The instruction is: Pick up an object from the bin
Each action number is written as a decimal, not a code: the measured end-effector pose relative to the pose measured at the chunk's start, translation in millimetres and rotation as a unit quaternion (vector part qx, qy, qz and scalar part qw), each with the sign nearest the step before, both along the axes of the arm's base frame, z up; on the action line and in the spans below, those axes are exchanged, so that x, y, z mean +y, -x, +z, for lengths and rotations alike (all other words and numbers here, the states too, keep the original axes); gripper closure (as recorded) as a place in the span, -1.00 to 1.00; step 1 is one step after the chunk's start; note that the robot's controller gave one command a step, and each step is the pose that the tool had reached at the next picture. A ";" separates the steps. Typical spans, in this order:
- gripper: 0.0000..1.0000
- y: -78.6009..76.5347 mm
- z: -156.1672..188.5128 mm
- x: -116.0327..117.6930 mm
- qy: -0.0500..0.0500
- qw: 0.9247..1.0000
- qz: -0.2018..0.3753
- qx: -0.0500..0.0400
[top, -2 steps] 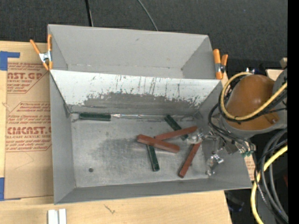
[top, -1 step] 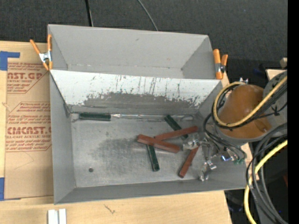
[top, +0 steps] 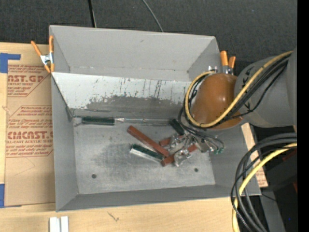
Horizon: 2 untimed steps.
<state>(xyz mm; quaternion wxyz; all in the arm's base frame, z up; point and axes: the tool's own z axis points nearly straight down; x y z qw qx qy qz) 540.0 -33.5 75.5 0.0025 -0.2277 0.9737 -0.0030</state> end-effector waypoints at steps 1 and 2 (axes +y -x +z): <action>1.00 0.0 -0.1 0.0 0.000 1.000 0.000 0.000; 1.00 0.9 2.3 0.0 0.000 1.000 0.000 0.001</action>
Offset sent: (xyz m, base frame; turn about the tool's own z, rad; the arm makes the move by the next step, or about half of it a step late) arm 0.0001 0.0000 0.0445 0.0000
